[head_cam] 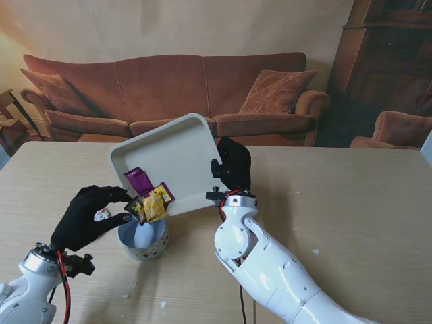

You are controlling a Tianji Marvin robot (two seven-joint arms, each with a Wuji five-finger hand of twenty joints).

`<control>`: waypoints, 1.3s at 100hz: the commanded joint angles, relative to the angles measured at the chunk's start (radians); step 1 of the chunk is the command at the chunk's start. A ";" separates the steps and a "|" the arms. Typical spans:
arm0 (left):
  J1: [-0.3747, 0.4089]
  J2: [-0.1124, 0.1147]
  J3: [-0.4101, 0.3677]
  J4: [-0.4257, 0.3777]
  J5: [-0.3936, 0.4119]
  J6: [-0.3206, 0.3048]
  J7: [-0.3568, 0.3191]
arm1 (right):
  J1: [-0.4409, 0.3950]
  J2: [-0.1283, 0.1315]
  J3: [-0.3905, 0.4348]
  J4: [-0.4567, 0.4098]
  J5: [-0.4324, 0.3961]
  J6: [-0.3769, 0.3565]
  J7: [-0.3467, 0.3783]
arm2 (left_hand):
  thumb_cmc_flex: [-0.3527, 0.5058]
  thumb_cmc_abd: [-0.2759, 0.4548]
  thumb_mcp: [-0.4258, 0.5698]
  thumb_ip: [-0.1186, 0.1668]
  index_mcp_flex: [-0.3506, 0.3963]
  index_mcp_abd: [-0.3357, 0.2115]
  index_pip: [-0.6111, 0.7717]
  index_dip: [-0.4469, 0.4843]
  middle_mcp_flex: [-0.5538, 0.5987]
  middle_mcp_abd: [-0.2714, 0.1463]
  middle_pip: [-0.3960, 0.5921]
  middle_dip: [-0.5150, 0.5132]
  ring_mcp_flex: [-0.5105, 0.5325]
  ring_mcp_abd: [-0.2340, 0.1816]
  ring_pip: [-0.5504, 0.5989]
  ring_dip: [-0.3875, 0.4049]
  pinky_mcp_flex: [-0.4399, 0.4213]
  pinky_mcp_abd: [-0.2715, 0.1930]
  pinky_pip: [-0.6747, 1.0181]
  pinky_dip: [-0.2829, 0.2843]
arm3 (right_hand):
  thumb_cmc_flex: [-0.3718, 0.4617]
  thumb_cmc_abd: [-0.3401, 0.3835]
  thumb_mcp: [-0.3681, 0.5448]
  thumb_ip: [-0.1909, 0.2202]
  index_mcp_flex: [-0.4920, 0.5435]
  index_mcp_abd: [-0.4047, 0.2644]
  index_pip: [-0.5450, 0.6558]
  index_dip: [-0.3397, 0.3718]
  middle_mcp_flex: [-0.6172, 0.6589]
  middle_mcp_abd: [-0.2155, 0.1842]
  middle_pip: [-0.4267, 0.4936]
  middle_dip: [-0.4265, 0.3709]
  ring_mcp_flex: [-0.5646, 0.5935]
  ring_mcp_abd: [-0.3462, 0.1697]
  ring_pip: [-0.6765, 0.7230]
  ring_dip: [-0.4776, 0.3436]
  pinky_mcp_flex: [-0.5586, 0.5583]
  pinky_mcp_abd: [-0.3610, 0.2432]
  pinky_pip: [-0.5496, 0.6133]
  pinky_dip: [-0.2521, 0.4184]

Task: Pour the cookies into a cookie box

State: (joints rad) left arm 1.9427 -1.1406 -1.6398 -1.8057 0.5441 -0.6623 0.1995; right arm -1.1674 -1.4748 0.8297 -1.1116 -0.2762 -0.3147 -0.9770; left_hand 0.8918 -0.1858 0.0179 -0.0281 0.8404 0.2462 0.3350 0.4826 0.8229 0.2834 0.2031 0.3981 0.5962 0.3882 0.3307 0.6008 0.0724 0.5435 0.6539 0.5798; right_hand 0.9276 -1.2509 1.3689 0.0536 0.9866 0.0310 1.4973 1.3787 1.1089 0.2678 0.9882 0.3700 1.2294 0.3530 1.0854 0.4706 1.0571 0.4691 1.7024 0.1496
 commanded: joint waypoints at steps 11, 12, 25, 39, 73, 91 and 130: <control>0.004 -0.004 0.000 -0.007 0.000 -0.001 -0.010 | -0.002 -0.012 0.001 -0.022 0.003 -0.007 0.006 | 0.026 0.035 -0.029 -0.001 0.009 -0.001 -0.002 0.008 0.008 -0.002 -0.003 0.010 0.026 0.004 0.007 0.019 -0.012 0.010 0.000 0.004 | 0.159 0.021 0.201 0.060 0.032 -0.041 0.041 0.000 0.033 -0.038 0.046 -0.001 0.062 0.018 0.178 0.042 0.069 -0.279 0.189 0.027; 0.003 -0.004 0.000 -0.007 0.000 -0.001 -0.010 | -0.002 -0.012 0.002 -0.023 0.003 -0.006 0.006 | 0.027 0.035 -0.029 -0.001 0.009 -0.001 -0.002 0.008 0.006 -0.002 -0.004 0.010 0.027 0.003 0.008 0.019 -0.012 0.010 0.000 0.004 | 0.159 0.021 0.201 0.060 0.032 -0.041 0.041 0.000 0.033 -0.038 0.046 -0.001 0.062 0.018 0.178 0.042 0.069 -0.279 0.189 0.027; 0.002 -0.003 0.002 -0.006 0.002 0.001 -0.011 | -0.003 -0.013 0.005 -0.031 0.007 -0.005 0.001 | 0.027 0.035 -0.028 -0.001 0.009 -0.001 -0.002 0.007 0.007 -0.003 -0.003 0.010 0.026 0.003 0.007 0.019 -0.012 0.011 0.000 0.003 | 0.160 0.018 0.201 0.058 0.032 -0.040 0.041 -0.001 0.033 -0.036 0.047 -0.002 0.063 0.020 0.178 0.041 0.068 -0.276 0.187 0.023; 0.001 -0.004 0.002 -0.004 0.003 -0.001 -0.007 | -0.004 -0.010 0.007 -0.042 -0.013 -0.015 -0.011 | 0.027 0.036 -0.028 -0.001 0.008 0.000 -0.002 0.007 0.006 -0.003 -0.004 0.010 0.025 0.002 0.007 0.019 -0.013 0.009 -0.001 0.003 | 0.159 0.022 0.201 0.059 0.032 -0.040 0.042 -0.002 0.033 -0.039 0.048 -0.003 0.062 0.018 0.179 0.040 0.069 -0.275 0.188 0.022; -0.003 -0.007 0.004 0.001 0.017 -0.008 0.013 | 0.002 -0.013 0.000 -0.035 -0.063 -0.057 -0.053 | 0.026 0.038 -0.029 -0.001 0.004 -0.001 -0.003 0.007 0.003 -0.004 -0.002 0.010 0.021 0.000 0.005 0.018 -0.015 0.005 -0.001 0.003 | 0.159 0.022 0.201 0.059 0.032 -0.041 0.047 -0.005 0.033 -0.039 0.051 -0.008 0.063 0.018 0.181 0.040 0.069 -0.279 0.190 0.021; -0.005 -0.008 0.004 0.004 0.022 -0.009 0.019 | 0.007 -0.013 -0.004 -0.017 -0.092 -0.079 -0.072 | 0.027 0.038 -0.029 -0.001 0.005 -0.002 -0.001 0.008 0.002 -0.003 -0.001 0.011 0.017 -0.003 0.003 0.017 -0.017 0.002 -0.002 0.003 | 0.157 0.027 0.201 0.060 0.031 -0.044 0.050 -0.007 0.033 -0.040 0.053 -0.011 0.062 0.017 0.182 0.039 0.069 -0.281 0.190 0.021; -0.007 -0.009 0.004 0.008 0.024 -0.007 0.024 | 0.005 -0.014 -0.005 -0.017 -0.080 -0.066 -0.064 | 0.027 0.039 -0.029 0.000 0.003 0.001 0.000 0.008 0.000 -0.003 0.000 0.011 0.015 -0.001 0.003 0.017 -0.019 0.001 -0.002 0.002 | 0.159 0.021 0.201 0.059 0.031 -0.040 0.051 -0.010 0.032 -0.037 0.056 -0.013 0.063 0.021 0.185 0.040 0.069 -0.279 0.192 0.021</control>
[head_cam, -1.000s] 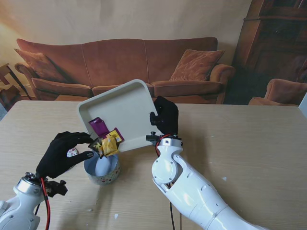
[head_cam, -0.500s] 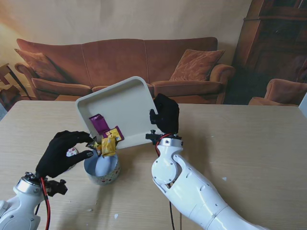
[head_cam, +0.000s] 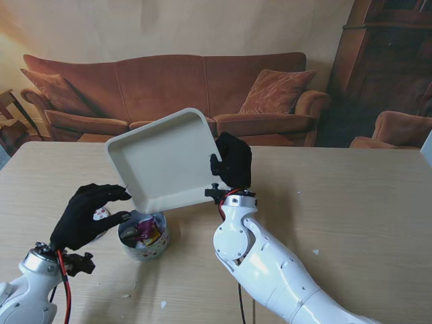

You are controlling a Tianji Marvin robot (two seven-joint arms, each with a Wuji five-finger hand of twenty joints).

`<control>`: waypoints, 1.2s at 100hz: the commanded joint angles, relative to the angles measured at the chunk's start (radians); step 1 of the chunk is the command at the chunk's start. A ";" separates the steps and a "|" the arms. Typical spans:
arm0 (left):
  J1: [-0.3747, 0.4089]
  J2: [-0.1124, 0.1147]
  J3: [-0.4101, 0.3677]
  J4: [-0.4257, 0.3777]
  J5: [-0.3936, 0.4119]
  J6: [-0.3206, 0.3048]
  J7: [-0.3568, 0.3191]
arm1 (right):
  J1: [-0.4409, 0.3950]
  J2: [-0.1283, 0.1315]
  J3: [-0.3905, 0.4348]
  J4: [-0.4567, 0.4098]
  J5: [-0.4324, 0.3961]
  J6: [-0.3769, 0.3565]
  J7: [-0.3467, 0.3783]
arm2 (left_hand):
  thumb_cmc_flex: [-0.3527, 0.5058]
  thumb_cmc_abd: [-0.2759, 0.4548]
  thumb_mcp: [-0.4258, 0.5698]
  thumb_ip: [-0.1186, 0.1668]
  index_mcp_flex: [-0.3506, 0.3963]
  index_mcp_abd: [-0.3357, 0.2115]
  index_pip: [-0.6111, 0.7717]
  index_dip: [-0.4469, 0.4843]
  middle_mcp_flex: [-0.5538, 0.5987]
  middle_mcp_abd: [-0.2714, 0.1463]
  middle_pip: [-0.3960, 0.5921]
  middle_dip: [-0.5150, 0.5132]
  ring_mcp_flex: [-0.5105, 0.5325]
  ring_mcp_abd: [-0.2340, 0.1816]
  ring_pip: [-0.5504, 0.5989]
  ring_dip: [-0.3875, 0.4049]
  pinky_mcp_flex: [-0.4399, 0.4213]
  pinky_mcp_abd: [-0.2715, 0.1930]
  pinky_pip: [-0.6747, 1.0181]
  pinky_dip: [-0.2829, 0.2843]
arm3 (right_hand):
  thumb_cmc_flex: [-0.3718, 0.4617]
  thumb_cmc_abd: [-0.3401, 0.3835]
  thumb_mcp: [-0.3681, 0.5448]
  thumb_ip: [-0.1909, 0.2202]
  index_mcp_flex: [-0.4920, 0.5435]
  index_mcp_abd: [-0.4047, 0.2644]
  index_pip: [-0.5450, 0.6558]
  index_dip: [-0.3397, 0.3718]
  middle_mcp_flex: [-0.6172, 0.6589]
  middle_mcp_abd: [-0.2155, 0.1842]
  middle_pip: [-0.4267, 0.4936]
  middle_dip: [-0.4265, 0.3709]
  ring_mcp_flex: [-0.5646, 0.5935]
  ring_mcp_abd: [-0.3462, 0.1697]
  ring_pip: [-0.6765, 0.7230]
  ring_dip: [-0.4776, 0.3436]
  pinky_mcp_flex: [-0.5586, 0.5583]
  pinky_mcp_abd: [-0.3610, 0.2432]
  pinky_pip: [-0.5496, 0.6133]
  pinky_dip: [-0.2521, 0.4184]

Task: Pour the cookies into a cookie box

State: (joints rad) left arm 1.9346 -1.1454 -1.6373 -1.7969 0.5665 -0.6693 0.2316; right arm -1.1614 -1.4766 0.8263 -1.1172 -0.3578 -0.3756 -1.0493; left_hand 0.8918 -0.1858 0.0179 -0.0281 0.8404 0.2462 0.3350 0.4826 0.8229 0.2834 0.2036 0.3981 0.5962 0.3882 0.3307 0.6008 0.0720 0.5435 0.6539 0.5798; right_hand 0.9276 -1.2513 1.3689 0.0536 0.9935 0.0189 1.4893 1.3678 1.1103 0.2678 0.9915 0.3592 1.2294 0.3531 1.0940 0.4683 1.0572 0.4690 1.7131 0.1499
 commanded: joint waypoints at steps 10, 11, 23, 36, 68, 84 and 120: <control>-0.001 -0.004 0.001 0.001 0.005 0.000 -0.006 | 0.001 -0.014 -0.003 -0.006 0.002 -0.009 0.006 | 0.027 0.040 -0.029 0.000 0.003 -0.002 0.000 0.008 0.000 -0.003 0.000 0.011 0.015 -0.002 0.003 0.016 -0.019 0.000 -0.003 0.002 | 0.158 0.025 0.201 0.059 0.024 -0.028 0.059 0.000 0.030 -0.039 0.053 -0.003 0.062 0.018 0.175 0.041 0.069 -0.278 0.181 0.021; -0.001 -0.004 0.001 0.001 0.005 0.000 -0.006 | 0.002 -0.014 -0.003 -0.005 0.002 -0.009 0.005 | 0.027 0.039 -0.029 0.000 0.003 -0.002 0.000 0.008 0.000 -0.004 0.000 0.011 0.014 -0.002 0.003 0.016 -0.019 -0.001 -0.003 0.002 | 0.158 0.025 0.201 0.059 0.024 -0.028 0.059 0.000 0.030 -0.039 0.052 -0.003 0.062 0.018 0.175 0.041 0.069 -0.278 0.181 0.021; -0.003 -0.005 -0.001 0.003 0.009 -0.002 -0.003 | 0.000 -0.015 0.000 -0.012 0.009 -0.006 0.005 | 0.027 0.040 -0.029 0.000 0.002 -0.002 0.000 0.008 0.000 -0.003 0.000 0.011 0.014 -0.004 0.003 0.016 -0.018 -0.001 -0.002 0.002 | 0.158 0.025 0.201 0.060 0.024 -0.028 0.059 0.000 0.031 -0.037 0.052 -0.004 0.062 0.018 0.175 0.041 0.069 -0.278 0.181 0.021; -0.007 -0.003 -0.005 0.009 0.004 0.004 -0.009 | -0.029 -0.002 0.029 -0.100 0.043 0.059 0.024 | 0.027 0.038 -0.029 -0.001 0.002 0.000 0.000 0.008 0.000 -0.003 0.000 0.011 0.015 -0.002 0.003 0.016 -0.018 0.001 -0.002 0.002 | 0.162 0.015 0.201 0.061 0.023 -0.028 0.059 -0.001 0.031 -0.034 0.052 -0.004 0.063 0.021 0.175 0.040 0.069 -0.278 0.182 0.020; -0.017 -0.002 -0.015 0.021 -0.002 0.011 -0.018 | -0.203 0.079 0.180 -0.447 0.199 0.384 0.226 | 0.027 0.036 -0.029 -0.001 0.003 0.000 -0.002 0.006 0.001 -0.003 -0.001 0.010 0.017 -0.002 0.003 0.016 -0.017 0.004 -0.003 0.002 | 0.172 -0.048 0.201 0.119 0.024 -0.010 0.044 -0.003 0.051 -0.011 0.042 0.005 0.064 0.049 0.204 0.030 0.072 -0.285 0.208 0.021; -0.016 -0.002 -0.019 0.020 0.001 0.009 -0.020 | -0.293 0.123 0.267 -0.549 0.179 0.487 0.317 | 0.027 0.035 -0.029 -0.001 0.003 -0.001 -0.002 0.007 0.002 -0.001 -0.002 0.010 0.016 -0.001 0.002 0.016 -0.017 0.005 -0.003 0.002 | 0.171 -0.069 0.201 0.162 0.024 -0.010 0.043 -0.002 0.062 -0.007 0.038 0.006 0.064 0.047 0.226 0.025 0.070 -0.314 0.225 0.025; -0.012 0.005 -0.034 0.024 -0.003 0.018 -0.048 | -0.451 0.172 0.430 -0.649 0.156 0.630 0.446 | 0.027 0.032 -0.029 -0.001 0.007 0.002 -0.003 0.006 0.006 -0.001 -0.004 0.009 0.019 0.003 0.000 0.015 -0.016 0.007 -0.004 0.002 | 0.166 -0.109 0.201 0.263 0.022 -0.010 0.024 0.000 0.066 -0.001 0.035 -0.005 0.067 0.049 0.286 0.048 0.061 -0.471 0.302 0.093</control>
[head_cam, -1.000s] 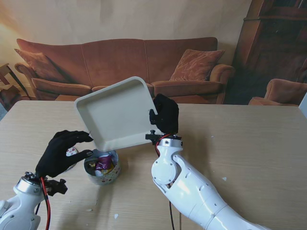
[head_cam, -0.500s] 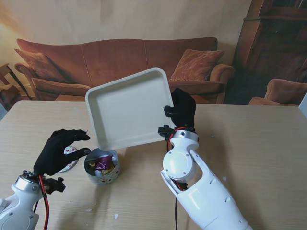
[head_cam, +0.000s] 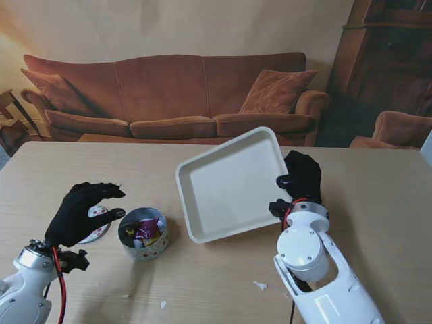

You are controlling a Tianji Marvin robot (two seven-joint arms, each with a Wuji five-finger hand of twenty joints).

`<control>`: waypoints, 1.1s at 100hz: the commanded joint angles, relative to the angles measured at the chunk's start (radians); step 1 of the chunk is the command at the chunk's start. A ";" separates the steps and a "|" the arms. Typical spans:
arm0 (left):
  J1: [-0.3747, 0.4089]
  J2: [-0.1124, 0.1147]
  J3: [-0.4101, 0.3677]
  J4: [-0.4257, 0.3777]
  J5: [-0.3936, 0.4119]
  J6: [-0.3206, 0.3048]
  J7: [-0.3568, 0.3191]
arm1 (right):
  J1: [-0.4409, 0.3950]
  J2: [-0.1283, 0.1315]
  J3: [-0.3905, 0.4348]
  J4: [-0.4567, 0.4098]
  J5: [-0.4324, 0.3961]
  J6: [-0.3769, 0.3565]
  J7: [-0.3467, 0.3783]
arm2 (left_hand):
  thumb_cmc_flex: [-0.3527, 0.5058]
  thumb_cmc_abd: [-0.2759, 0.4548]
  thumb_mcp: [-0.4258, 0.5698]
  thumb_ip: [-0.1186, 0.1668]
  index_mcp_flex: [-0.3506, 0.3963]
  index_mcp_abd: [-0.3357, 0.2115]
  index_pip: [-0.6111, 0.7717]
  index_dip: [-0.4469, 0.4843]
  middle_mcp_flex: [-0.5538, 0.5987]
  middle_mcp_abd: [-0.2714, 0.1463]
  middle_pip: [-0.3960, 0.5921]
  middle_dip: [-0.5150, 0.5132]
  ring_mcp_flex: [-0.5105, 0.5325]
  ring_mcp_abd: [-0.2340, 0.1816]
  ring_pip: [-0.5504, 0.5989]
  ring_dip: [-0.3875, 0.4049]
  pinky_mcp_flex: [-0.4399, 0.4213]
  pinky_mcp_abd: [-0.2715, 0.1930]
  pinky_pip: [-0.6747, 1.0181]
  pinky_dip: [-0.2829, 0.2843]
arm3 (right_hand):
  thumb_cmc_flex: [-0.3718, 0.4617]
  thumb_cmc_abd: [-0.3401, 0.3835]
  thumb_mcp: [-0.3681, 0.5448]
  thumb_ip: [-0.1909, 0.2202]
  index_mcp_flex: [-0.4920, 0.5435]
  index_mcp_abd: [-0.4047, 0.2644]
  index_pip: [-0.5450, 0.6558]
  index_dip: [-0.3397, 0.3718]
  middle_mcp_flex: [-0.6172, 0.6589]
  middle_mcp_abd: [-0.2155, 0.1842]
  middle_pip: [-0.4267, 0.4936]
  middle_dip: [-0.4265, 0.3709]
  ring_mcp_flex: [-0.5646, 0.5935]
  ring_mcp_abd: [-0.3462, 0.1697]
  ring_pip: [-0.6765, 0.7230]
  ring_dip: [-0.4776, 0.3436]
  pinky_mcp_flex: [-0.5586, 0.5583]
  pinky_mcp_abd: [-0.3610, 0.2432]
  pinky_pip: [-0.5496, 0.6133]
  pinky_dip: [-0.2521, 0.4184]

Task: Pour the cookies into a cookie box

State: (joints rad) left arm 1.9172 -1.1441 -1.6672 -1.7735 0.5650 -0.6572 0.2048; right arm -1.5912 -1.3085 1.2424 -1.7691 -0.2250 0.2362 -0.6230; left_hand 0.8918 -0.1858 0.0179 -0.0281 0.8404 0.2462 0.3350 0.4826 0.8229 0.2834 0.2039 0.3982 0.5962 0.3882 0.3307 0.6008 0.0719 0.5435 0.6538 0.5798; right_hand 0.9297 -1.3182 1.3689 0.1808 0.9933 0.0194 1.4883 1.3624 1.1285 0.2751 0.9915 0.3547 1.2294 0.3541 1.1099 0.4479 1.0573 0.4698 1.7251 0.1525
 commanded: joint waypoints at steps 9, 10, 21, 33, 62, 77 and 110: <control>0.008 0.005 -0.008 0.001 -0.001 0.004 -0.031 | -0.035 0.006 0.033 0.011 0.037 0.042 0.039 | 0.027 0.031 -0.029 -0.001 0.009 0.000 -0.002 0.006 0.008 -0.001 -0.004 0.009 0.020 0.001 0.000 0.015 -0.014 0.007 -0.004 0.003 | 0.173 -0.067 0.201 0.130 0.019 -0.009 0.019 0.010 0.045 -0.012 0.045 -0.002 0.070 0.049 0.294 0.097 0.064 -0.531 0.323 0.124; 0.009 0.005 -0.009 0.001 -0.001 0.004 -0.032 | -0.036 0.006 0.034 0.012 0.039 0.045 0.040 | 0.028 0.032 -0.029 -0.001 0.009 0.000 -0.002 0.006 0.009 -0.002 -0.004 0.009 0.020 0.001 0.000 0.015 -0.014 0.007 -0.004 0.003 | 0.173 -0.069 0.201 0.135 0.019 -0.008 0.019 0.011 0.043 -0.012 0.048 0.000 0.070 0.047 0.297 0.102 0.064 -0.538 0.326 0.129; 0.011 0.009 -0.017 0.000 0.000 0.004 -0.046 | -0.041 0.006 0.042 0.028 0.062 0.077 0.059 | 0.027 0.032 -0.029 -0.001 0.010 0.000 -0.003 0.007 0.010 -0.002 -0.005 0.009 0.021 0.002 0.001 0.015 -0.013 0.009 -0.003 0.003 | 0.170 -0.074 0.201 0.171 0.015 -0.007 0.013 0.013 0.039 -0.021 0.061 0.009 0.072 0.033 0.321 0.131 0.070 -0.575 0.351 0.158; 0.012 0.010 -0.025 0.001 -0.002 0.003 -0.054 | -0.034 -0.003 0.041 0.059 0.096 0.093 0.051 | 0.027 0.031 -0.029 -0.001 0.012 -0.001 -0.002 0.007 0.011 -0.001 -0.005 0.009 0.022 0.003 0.001 0.015 -0.013 0.011 -0.004 0.003 | 0.166 -0.080 0.201 0.221 0.009 -0.006 -0.001 0.013 0.038 -0.022 0.071 0.019 0.072 0.017 0.340 0.160 0.076 -0.602 0.369 0.190; 0.019 0.015 -0.043 0.014 -0.005 0.003 -0.076 | -0.028 -0.003 0.052 0.119 0.090 0.174 0.077 | 0.028 0.030 -0.029 -0.002 0.013 -0.001 -0.002 0.008 0.011 0.000 -0.007 0.008 0.024 0.003 0.002 0.016 -0.009 0.014 0.002 0.007 | 0.135 -0.020 0.201 0.289 -0.077 0.036 -0.140 -0.029 -0.021 -0.031 0.063 0.045 0.071 -0.015 0.344 0.177 0.084 -0.622 0.368 0.215; 0.019 0.016 -0.046 0.017 -0.002 0.003 -0.081 | -0.036 0.010 0.054 0.135 0.067 0.206 0.129 | 0.029 0.030 -0.028 -0.001 0.014 -0.001 -0.002 0.008 0.011 0.001 -0.008 0.008 0.023 0.004 0.001 0.016 -0.008 0.014 0.002 0.006 | 0.113 0.041 0.201 0.295 -0.124 0.086 -0.280 -0.117 -0.033 -0.018 0.056 0.050 0.070 -0.030 0.341 0.171 0.088 -0.625 0.360 0.219; 0.020 0.018 -0.051 0.019 0.006 0.004 -0.086 | -0.045 0.046 0.054 0.163 -0.024 0.237 0.232 | 0.029 0.031 -0.028 -0.001 0.015 -0.002 -0.001 0.009 0.010 -0.001 -0.008 0.009 0.023 0.004 0.003 0.017 -0.001 0.015 0.012 0.011 | -0.058 0.463 0.201 0.156 -0.146 0.235 -0.609 -0.607 -0.015 0.082 -0.087 -0.020 0.066 -0.021 0.268 0.145 0.123 -0.518 0.289 0.312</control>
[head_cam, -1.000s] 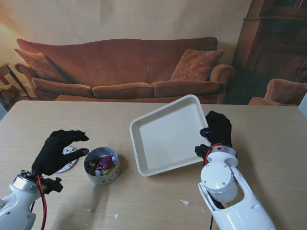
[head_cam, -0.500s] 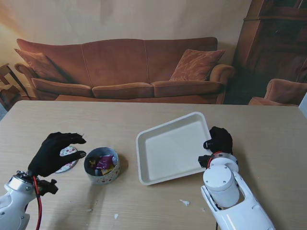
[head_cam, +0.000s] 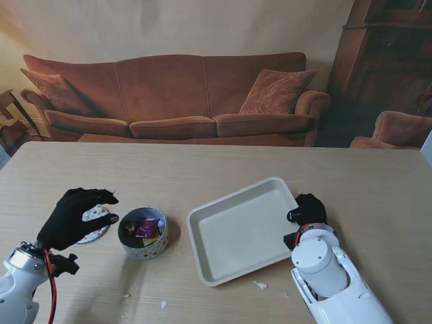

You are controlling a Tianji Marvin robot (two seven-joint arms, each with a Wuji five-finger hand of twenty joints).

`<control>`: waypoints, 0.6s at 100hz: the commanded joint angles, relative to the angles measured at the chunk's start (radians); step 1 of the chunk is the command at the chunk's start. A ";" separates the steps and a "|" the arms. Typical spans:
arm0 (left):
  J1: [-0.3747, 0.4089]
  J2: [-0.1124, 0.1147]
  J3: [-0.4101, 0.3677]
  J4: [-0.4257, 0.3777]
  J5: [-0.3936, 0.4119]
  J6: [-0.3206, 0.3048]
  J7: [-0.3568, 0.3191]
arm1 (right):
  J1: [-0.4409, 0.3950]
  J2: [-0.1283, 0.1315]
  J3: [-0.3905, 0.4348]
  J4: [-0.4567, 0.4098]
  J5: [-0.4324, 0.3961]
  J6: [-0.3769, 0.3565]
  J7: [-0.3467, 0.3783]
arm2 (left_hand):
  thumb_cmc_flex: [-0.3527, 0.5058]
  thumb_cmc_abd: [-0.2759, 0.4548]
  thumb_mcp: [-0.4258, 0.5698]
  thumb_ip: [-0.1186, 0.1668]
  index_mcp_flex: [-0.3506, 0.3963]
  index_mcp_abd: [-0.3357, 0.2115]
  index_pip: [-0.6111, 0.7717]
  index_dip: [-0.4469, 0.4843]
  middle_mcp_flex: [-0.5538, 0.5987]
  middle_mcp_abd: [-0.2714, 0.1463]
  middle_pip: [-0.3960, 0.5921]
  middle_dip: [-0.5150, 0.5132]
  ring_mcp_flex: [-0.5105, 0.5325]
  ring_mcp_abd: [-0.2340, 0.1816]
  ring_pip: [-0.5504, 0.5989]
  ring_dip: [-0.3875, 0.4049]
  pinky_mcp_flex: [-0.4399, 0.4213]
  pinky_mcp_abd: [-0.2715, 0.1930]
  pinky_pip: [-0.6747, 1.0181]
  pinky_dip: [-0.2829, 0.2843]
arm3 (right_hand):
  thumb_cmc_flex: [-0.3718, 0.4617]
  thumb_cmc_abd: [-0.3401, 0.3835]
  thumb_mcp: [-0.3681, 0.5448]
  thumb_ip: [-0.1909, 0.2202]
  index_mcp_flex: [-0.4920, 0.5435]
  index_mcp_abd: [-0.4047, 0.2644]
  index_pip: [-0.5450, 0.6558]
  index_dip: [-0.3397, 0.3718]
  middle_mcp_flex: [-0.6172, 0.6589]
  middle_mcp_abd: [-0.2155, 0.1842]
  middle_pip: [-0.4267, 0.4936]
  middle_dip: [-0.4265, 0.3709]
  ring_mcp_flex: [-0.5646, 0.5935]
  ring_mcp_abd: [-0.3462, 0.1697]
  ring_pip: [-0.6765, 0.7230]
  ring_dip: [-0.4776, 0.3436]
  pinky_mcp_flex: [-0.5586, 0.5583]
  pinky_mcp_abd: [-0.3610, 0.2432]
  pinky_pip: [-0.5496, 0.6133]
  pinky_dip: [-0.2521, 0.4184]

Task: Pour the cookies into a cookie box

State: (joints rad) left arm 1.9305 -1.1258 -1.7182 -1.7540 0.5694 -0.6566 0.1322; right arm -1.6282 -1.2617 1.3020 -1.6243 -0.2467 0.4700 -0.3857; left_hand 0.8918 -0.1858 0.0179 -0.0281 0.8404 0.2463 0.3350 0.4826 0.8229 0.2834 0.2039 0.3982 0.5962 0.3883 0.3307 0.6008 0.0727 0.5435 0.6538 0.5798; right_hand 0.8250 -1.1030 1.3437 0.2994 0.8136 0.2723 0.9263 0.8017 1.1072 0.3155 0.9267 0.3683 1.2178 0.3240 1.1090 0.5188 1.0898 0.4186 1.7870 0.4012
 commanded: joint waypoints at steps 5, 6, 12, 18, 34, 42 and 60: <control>0.007 0.000 0.001 0.000 0.002 0.004 -0.013 | -0.006 0.001 -0.013 0.026 -0.020 0.021 -0.002 | 0.029 0.031 -0.028 -0.001 0.016 -0.002 -0.001 0.009 0.010 -0.001 -0.008 0.008 0.024 0.003 0.004 0.018 -0.003 0.015 0.014 0.012 | 0.035 0.271 0.220 0.007 0.048 -0.008 -0.053 -0.069 0.022 0.056 -0.034 -0.050 0.077 0.009 0.264 0.065 0.099 -0.443 0.199 0.153; 0.007 0.000 0.002 0.000 0.003 0.004 -0.013 | -0.005 0.001 -0.014 0.028 -0.024 0.023 -0.001 | 0.029 0.030 -0.028 -0.001 0.016 -0.003 -0.001 0.009 0.009 -0.001 -0.009 0.008 0.024 0.004 0.003 0.018 -0.003 0.015 0.014 0.013 | 0.033 0.269 0.216 0.003 0.049 -0.005 -0.054 -0.070 0.025 0.058 -0.034 -0.051 0.077 0.008 0.263 0.063 0.099 -0.442 0.198 0.157; 0.007 0.001 0.002 0.000 0.003 0.005 -0.016 | -0.002 0.003 -0.023 0.043 -0.044 0.023 -0.003 | 0.028 0.031 -0.029 -0.001 0.015 -0.002 -0.001 0.009 0.010 -0.002 -0.008 0.008 0.023 0.004 0.003 0.018 -0.004 0.014 0.016 0.014 | 0.053 0.220 0.225 -0.122 0.054 0.002 -0.067 -0.092 0.032 0.064 -0.048 -0.056 0.077 0.001 0.253 0.051 0.099 -0.428 0.175 0.182; 0.007 0.001 0.001 0.000 0.004 0.004 -0.017 | 0.005 0.000 -0.030 0.061 -0.053 0.019 -0.018 | 0.029 0.031 -0.028 -0.001 0.015 -0.002 -0.001 0.009 0.010 -0.002 -0.008 0.008 0.023 0.003 0.003 0.017 -0.005 0.015 0.016 0.014 | 0.063 0.193 0.225 -0.202 0.052 0.014 -0.070 -0.130 0.034 0.077 -0.062 -0.059 0.075 0.006 0.233 0.042 0.094 -0.395 0.156 0.172; 0.006 0.001 -0.001 0.001 0.003 0.005 -0.017 | 0.015 -0.001 -0.036 0.079 -0.047 0.029 -0.014 | 0.030 0.030 -0.028 -0.001 0.015 -0.001 -0.001 0.009 0.010 0.000 -0.008 0.009 0.022 0.005 0.003 0.017 -0.006 0.017 0.016 0.013 | 0.028 0.262 0.002 -0.316 -0.048 0.069 0.082 -0.436 0.039 0.110 -0.155 -0.069 0.074 0.029 0.075 0.033 0.072 -0.282 0.067 0.076; 0.006 0.000 -0.002 0.004 0.006 0.005 -0.013 | 0.018 0.002 -0.040 0.085 -0.051 0.028 -0.004 | 0.030 0.031 -0.028 -0.001 0.016 -0.002 0.000 0.009 0.011 -0.002 -0.007 0.009 0.023 0.003 0.003 0.017 -0.005 0.015 0.017 0.013 | -0.014 0.309 -0.134 -0.346 -0.064 0.086 0.101 -0.504 0.035 0.111 -0.166 -0.072 0.071 0.041 -0.016 -0.029 0.062 -0.249 0.029 0.035; 0.005 0.001 -0.002 0.008 0.004 0.007 -0.017 | 0.025 0.008 -0.047 0.091 -0.080 0.043 0.008 | 0.031 0.030 -0.028 -0.001 0.015 -0.001 -0.002 0.009 0.009 0.001 -0.007 0.009 0.022 0.006 0.006 0.019 0.022 0.023 0.090 0.054 | -0.134 0.389 -0.278 -0.364 -0.045 0.146 0.015 -0.593 0.053 0.128 -0.229 -0.060 0.069 0.036 -0.147 -0.181 0.053 -0.243 -0.003 -0.041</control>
State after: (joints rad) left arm 1.9313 -1.1245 -1.7186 -1.7463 0.5741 -0.6543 0.1312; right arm -1.6016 -1.2522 1.2592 -1.5288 -0.3093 0.4994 -0.4013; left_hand 0.8918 -0.1858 0.0179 -0.0281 0.8404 0.2462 0.3350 0.4826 0.8229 0.2834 0.2039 0.3982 0.5962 0.3883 0.3307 0.6008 0.0955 0.5446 0.7159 0.6166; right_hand 0.7461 -0.7676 1.1083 -0.0110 0.7669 0.3549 0.9700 0.2316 1.1194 0.3564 0.7280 0.3029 1.2422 0.3115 1.0203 0.3922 1.1075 0.3985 1.7560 0.4053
